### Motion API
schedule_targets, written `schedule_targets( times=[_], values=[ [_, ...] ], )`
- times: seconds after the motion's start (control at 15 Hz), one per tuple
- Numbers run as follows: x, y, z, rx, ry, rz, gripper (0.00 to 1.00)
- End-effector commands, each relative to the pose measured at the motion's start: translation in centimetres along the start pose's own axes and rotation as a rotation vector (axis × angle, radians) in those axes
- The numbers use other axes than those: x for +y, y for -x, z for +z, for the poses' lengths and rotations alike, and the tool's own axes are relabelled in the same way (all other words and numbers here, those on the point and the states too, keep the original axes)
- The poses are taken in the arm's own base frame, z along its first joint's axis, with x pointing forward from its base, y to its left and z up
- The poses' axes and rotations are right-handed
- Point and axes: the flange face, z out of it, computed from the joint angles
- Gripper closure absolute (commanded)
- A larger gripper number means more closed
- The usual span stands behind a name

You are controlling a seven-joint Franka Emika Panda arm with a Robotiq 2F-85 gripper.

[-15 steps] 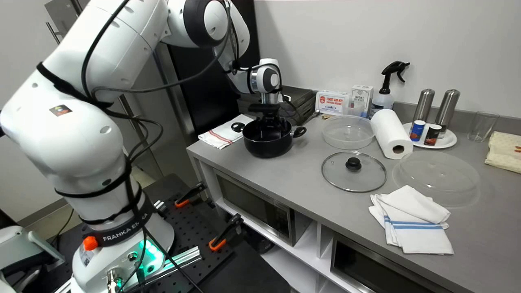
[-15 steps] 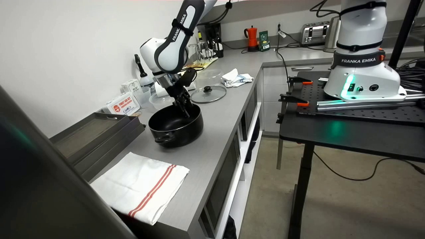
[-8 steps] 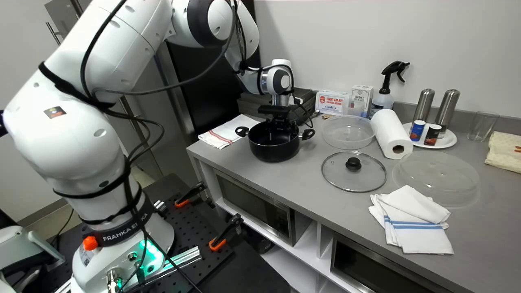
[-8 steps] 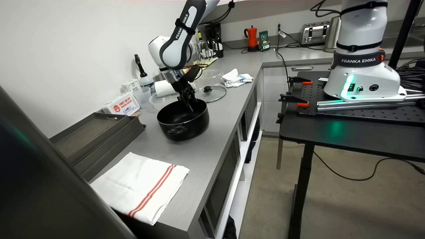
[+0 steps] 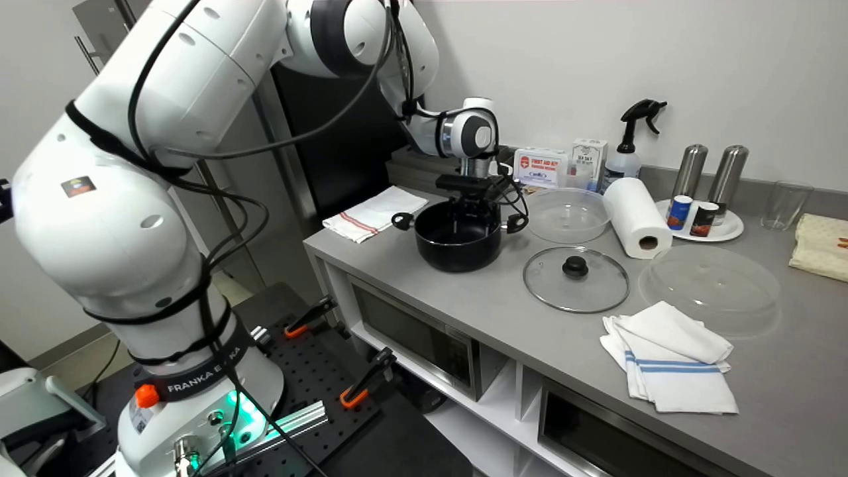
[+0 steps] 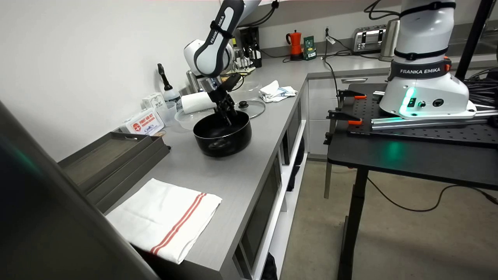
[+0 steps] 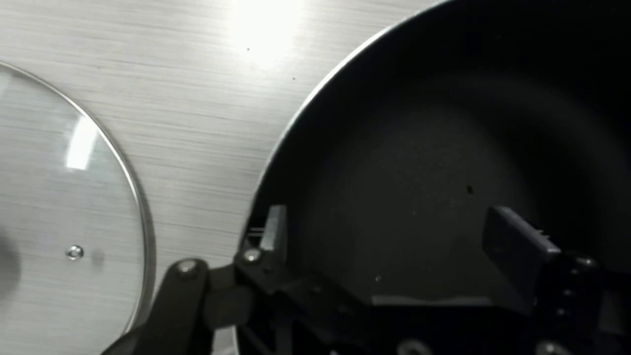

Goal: Slide the black pot to the right

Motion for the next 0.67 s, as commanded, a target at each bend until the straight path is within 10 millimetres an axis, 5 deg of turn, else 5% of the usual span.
schedule_targets(
  times=[0.0,0.6],
  values=[
    [1.9,1.2,-0.5,-0.002,-0.031,0.011,0.00],
    [6.0,3.6,-0.1,-0.001,-0.058,0.055,0.00]
  ],
)
